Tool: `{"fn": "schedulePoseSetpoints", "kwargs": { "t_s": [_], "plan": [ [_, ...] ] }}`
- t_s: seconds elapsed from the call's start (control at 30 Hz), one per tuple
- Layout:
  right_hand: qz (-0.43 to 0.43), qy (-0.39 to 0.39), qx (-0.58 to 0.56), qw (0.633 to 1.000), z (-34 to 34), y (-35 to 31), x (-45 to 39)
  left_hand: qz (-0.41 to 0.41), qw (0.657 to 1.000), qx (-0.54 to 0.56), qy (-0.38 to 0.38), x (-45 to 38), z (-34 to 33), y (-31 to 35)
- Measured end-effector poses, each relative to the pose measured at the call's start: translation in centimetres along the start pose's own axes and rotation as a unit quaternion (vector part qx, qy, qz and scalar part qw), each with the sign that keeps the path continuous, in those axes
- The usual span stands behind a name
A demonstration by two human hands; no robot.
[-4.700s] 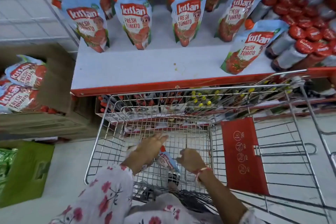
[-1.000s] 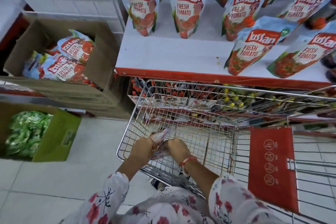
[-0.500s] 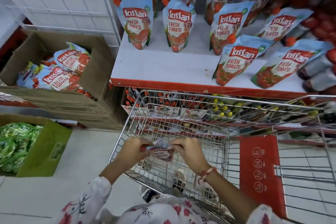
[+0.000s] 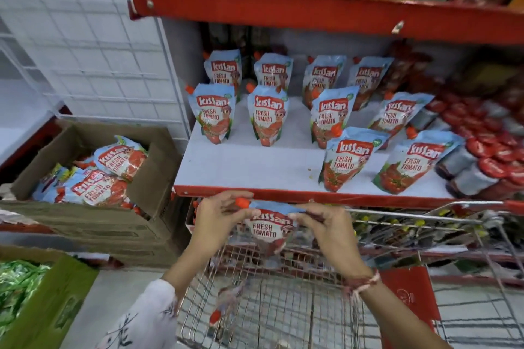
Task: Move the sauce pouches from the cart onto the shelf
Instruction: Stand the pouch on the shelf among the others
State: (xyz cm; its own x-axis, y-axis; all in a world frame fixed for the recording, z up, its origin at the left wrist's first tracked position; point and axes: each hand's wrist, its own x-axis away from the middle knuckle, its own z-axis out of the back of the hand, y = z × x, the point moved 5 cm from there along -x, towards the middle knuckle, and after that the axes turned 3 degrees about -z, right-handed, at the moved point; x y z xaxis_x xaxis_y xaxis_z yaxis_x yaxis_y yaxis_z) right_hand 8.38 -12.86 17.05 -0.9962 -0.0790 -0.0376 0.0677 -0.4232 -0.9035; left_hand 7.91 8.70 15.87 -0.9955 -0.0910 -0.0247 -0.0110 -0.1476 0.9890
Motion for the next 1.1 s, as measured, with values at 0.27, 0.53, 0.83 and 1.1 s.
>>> {"fn": "schedulePoseSetpoints", "kwargs": {
  "t_s": [0.27,0.53,0.83,1.1],
  "plan": [
    [0.076,0.081,-0.032,0.993,2.8,-5.0,-5.3,-0.096,0.995,0.005,0.031,-6.0,0.1,7.3],
    [0.072,0.111,-0.038,0.991,2.5,-5.5,-11.2,-0.139,0.988,-0.06,0.039,-10.9,0.1,9.2],
    [0.049,0.113,-0.025,0.992,0.7,-3.0,-13.6,-0.118,0.989,-0.077,0.048,-13.4,-0.4,6.2],
    [0.045,0.109,-0.013,0.993,0.4,-2.9,-14.3,-0.116,0.984,-0.114,0.075,-14.0,-0.4,5.2]
  ]
}}
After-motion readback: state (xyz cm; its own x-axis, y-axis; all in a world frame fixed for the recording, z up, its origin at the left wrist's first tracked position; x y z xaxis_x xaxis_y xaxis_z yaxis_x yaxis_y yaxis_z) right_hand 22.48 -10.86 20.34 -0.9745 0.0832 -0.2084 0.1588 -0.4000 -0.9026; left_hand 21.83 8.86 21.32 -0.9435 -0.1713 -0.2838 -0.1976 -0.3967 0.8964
